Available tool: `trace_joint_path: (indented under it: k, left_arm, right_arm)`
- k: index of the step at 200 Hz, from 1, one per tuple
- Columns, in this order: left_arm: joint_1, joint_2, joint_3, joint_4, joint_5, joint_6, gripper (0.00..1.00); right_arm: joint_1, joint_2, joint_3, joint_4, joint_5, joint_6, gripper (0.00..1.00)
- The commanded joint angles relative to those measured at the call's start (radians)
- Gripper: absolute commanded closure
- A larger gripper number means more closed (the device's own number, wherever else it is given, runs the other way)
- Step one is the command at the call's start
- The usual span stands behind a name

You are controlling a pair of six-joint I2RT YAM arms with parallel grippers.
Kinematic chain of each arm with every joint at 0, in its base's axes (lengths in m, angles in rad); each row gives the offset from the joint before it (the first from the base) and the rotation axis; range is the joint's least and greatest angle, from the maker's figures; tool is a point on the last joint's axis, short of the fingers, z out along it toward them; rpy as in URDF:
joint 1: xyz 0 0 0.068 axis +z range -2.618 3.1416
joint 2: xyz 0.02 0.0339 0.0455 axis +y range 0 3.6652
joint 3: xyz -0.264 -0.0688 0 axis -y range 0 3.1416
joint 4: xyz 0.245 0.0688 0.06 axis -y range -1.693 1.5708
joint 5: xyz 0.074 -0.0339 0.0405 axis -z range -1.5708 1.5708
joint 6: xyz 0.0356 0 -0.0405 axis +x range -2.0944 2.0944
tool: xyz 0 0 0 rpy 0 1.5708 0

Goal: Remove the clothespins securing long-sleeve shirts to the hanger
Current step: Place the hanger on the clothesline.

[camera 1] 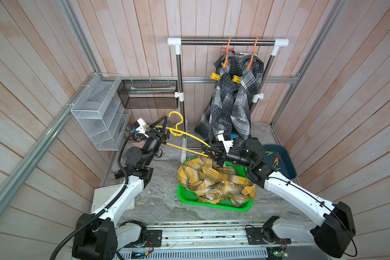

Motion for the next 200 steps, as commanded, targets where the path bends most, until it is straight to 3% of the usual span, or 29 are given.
trace_joint_path:
  k: [1, 12, 39, 94, 152, 200]
  left_arm:
    - [0.040, -0.035, 0.024, 0.010, 0.073, 0.062, 0.12]
    - [0.064, -0.058, 0.017, -0.014, 0.085, 0.090, 0.00]
    - [0.142, -0.126, 0.001, -0.096, 0.103, 0.175, 0.00]
    - [0.317, -0.252, 0.022, -0.444, 0.105, 0.546, 0.00]
    - [0.335, -0.309, 0.060, -0.725, 0.017, 0.867, 0.00]
    - [0.337, -0.346, 0.054, -0.839, -0.083, 1.029, 0.00]
  right_arm:
    - [0.001, -0.023, 0.073, -0.136, 0.111, 0.029, 1.00]
    - [0.017, -0.037, 0.111, -0.211, 0.183, 0.029, 1.00]
    - [0.062, -0.067, 0.181, -0.365, 0.329, 0.050, 1.00]
    - [0.187, -0.059, 0.408, -0.708, 0.708, 0.122, 1.00]
    - [0.324, 0.145, 0.801, -1.057, 1.061, 0.180, 1.00]
    - [0.380, 0.343, 1.156, -1.291, 1.217, 0.175, 1.00]
